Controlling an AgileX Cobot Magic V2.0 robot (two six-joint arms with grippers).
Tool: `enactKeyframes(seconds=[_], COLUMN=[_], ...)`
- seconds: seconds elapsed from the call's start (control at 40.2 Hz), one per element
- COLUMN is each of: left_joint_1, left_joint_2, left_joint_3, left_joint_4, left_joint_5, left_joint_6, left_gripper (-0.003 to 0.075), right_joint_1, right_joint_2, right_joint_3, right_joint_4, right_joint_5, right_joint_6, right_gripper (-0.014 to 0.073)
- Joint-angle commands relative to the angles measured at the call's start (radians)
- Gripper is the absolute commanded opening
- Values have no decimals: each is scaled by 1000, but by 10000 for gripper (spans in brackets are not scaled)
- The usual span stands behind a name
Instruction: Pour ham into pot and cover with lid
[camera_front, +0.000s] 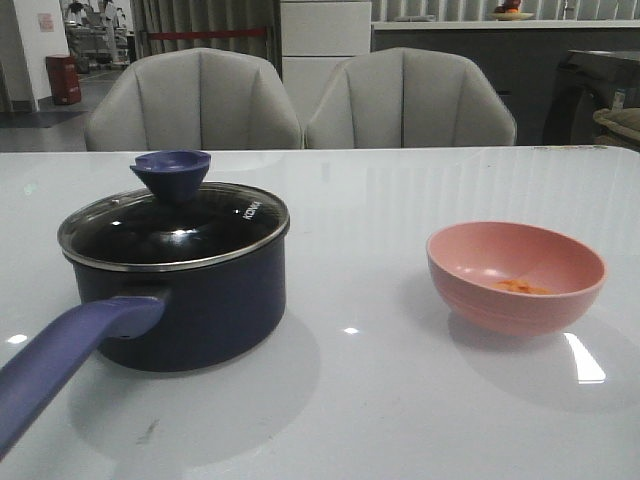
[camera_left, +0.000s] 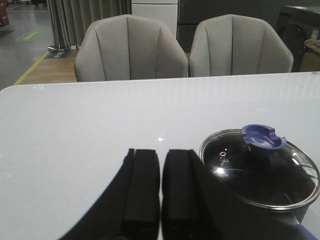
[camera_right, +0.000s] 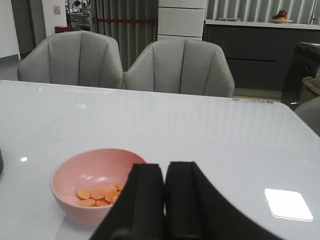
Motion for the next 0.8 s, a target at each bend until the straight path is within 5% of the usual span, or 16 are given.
enactKeyframes(seconds=[0.0,0.249,0.622,0.771], left_joint_1=[-3,-3,-3,-3], left_joint_2=[20,20,24,80], left_joint_3=[-33,-33,-46,-112], left_joint_4=[1,1,-57,-57], left_joint_5=[-84,-84,-61,32], left_joint_6=[-10,-10,-10,-10], left_gripper=[222,530,539,602], right_joint_1=[-5,-5,-5,-5], right_joint_2=[-19,-19,-19,-19], right_joint_3=[10,10,10,10], right_joint_4=[-2,-2,-2,-2], right_joint_5=[-75,-75,-75,-75], right_joint_6=[-11,-11,-11,-11], right_gripper=[161,161,161,161])
